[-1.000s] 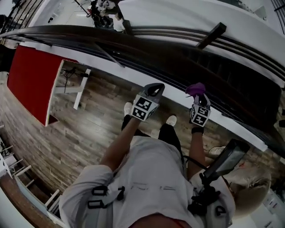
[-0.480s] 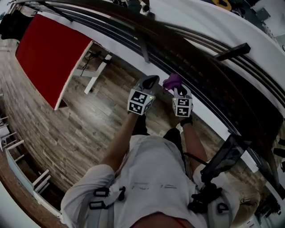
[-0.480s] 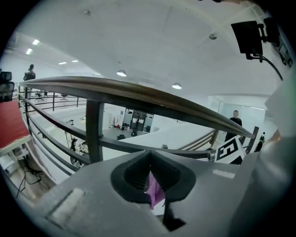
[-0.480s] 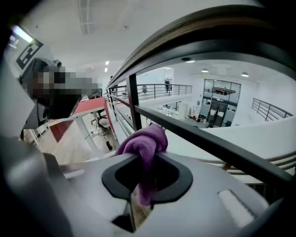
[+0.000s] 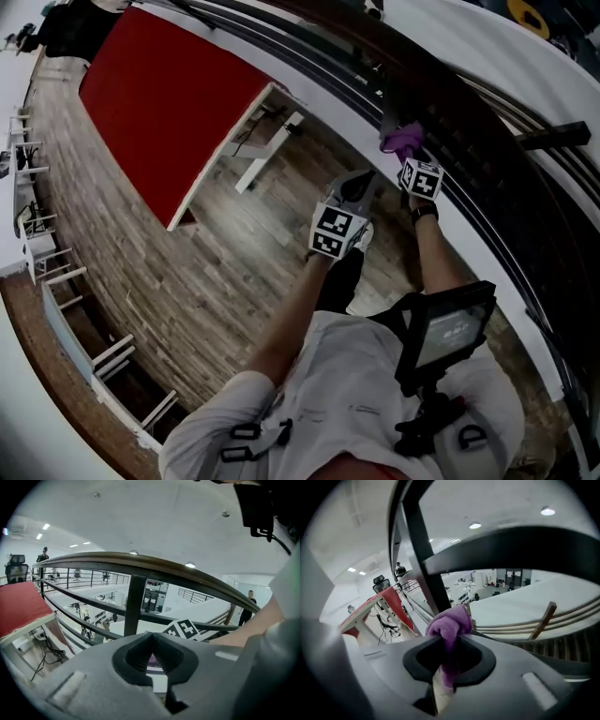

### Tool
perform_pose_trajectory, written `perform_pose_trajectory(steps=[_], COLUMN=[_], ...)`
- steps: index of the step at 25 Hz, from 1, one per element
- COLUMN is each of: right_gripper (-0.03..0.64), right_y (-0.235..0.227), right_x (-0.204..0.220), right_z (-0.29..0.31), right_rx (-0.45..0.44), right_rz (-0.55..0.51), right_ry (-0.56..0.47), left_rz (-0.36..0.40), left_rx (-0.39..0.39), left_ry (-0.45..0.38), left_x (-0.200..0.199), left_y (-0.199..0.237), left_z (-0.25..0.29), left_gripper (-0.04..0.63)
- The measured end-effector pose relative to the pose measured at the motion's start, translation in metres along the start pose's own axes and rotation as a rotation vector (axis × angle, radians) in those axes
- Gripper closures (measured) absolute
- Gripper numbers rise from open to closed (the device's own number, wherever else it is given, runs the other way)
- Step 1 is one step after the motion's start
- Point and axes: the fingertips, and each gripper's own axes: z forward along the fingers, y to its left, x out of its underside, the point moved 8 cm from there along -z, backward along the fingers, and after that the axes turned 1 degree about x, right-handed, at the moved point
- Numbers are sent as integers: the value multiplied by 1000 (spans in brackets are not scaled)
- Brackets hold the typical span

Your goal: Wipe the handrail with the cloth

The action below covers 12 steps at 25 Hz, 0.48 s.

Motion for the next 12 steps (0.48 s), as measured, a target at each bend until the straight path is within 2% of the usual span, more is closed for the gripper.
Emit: perform_pose_trajectory(steps=[3,5,8,12], right_gripper=[568,568,568,568], right_y=[13,15,11,-18], right_x=[-14,-20,-22,-12], right_z=[27,41,52,47], right_rx=[23,18,61,124], right_rz=[76,51,-20,33], right_ry=[4,36,93,142], left_rz=[-8,-15,-14,-26], left_rx=[-14,-9,-8,27], left_ry=[18,24,43,72], left_x=[5,6,8,15], left_y=[19,21,18,2], left_z=[-9,-8,-7,2], left_gripper=[597,597,597,597])
